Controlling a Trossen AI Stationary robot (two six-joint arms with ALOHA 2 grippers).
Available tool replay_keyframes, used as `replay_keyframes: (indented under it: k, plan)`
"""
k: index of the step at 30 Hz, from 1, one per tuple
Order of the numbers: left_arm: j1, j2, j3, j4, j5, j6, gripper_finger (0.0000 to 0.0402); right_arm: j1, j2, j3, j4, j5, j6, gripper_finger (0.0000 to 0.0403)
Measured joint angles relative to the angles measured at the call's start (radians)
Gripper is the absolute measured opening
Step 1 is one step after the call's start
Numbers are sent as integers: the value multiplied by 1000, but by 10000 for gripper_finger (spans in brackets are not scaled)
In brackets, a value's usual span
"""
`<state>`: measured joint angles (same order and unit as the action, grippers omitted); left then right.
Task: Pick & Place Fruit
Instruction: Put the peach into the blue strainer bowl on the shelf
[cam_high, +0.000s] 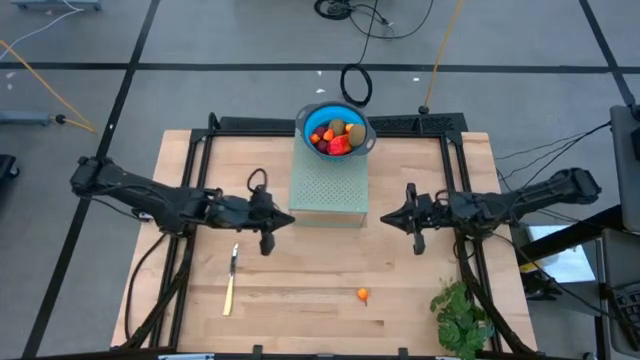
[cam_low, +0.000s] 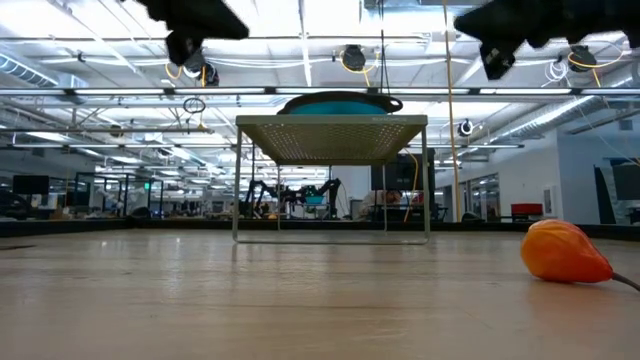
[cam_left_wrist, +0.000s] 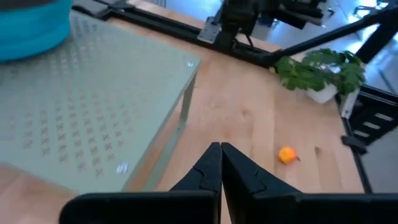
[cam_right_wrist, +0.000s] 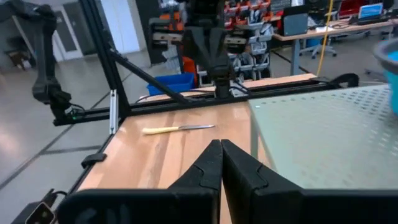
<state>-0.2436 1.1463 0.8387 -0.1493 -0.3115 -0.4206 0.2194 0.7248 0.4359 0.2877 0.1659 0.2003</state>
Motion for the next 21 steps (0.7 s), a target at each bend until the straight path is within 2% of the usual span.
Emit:
replay_keyframes:
  k: [14,21]
  plan:
    - [-7,-327,-215,-9,19,57,4,128,321,284,-67,48,-11,0]
    - [-7,-458,-304,-3,49,77,3,185,445,426,-177,48,39,0]
